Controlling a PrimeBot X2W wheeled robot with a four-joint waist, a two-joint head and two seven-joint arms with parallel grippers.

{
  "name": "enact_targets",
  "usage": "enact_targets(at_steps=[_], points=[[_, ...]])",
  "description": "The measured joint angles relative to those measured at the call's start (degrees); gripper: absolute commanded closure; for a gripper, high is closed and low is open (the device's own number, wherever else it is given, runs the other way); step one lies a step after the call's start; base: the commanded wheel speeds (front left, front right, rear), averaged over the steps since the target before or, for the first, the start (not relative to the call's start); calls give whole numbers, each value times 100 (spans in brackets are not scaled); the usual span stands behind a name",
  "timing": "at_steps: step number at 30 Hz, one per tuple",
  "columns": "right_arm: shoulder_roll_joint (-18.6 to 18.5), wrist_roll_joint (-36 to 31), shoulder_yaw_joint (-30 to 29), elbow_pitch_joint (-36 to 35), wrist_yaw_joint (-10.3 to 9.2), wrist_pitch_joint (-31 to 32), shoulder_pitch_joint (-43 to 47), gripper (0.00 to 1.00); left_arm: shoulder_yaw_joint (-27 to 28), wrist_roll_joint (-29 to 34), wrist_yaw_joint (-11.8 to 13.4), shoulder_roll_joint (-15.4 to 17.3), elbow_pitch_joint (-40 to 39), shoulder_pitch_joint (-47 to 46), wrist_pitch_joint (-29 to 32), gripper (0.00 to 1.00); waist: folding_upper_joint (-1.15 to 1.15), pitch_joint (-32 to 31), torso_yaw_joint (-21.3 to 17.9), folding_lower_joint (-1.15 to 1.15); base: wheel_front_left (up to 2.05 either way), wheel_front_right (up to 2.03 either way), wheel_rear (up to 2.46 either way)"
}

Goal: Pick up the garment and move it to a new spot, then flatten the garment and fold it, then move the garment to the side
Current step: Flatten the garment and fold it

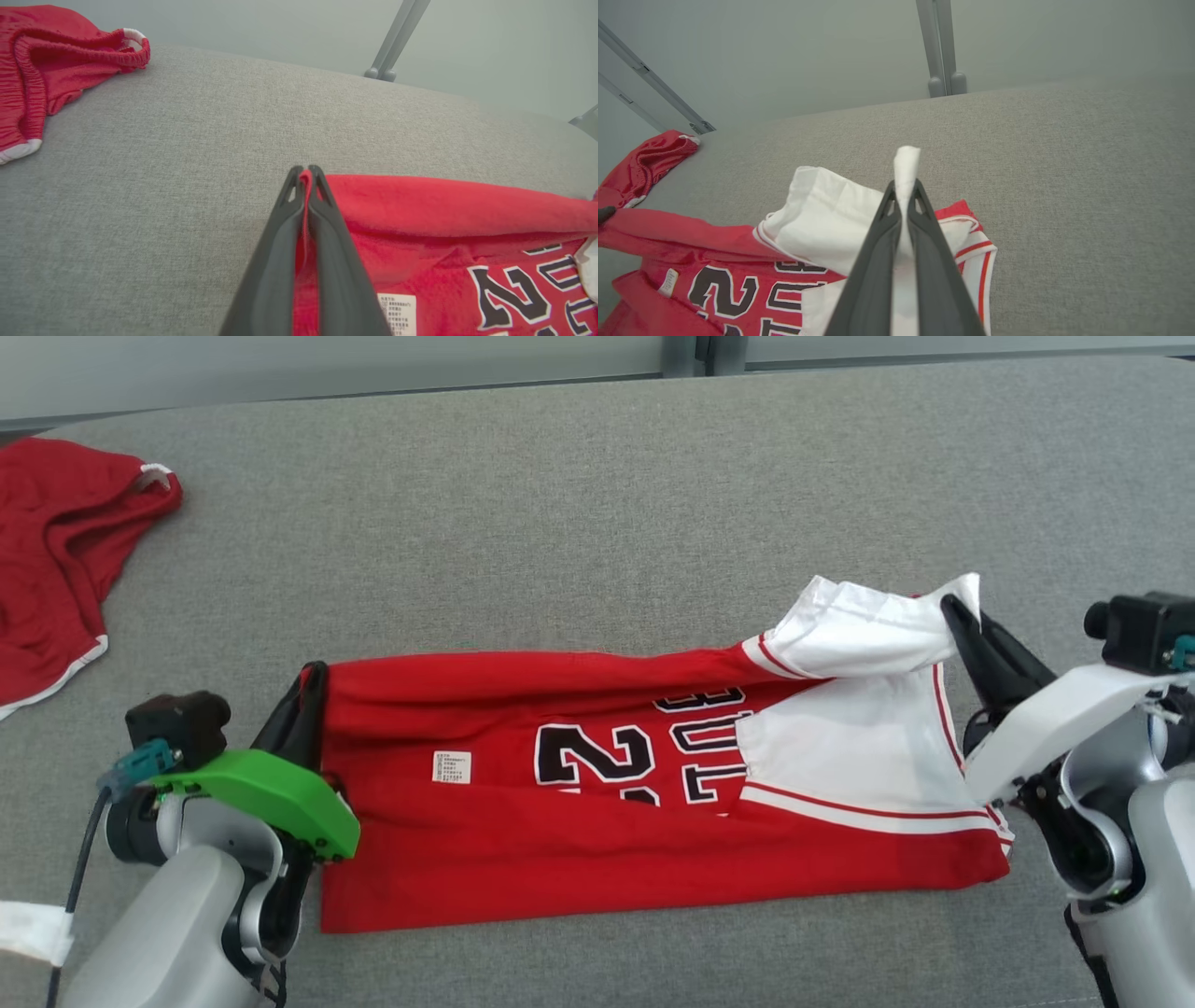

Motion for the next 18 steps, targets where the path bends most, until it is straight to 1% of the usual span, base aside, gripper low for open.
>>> enact_targets(at_steps=[4, 8, 11, 18], points=[[257, -116, -134, -397, -1, 41, 500, 100, 58, -58, 169, 68, -386, 431, -109, 100, 0, -75, -52, 0, 0, 0, 0], [466, -186, -260, -580, -1, 57, 895, 100, 123, -152, 325, 176, -702, 791, -171, 100, 0, -132, -71, 0, 0, 0, 0], [584, -265, -335, -576, -1, 49, 1130, 100, 163, -222, 467, 197, -915, 1090, -196, 100, 0, -164, -90, 0, 0, 0, 0], [655, -290, -321, -321, -2, -79, 1212, 100, 159, -267, 543, 201, -953, 1289, -231, 100, 0, -171, -119, 0, 0, 0, 0]])
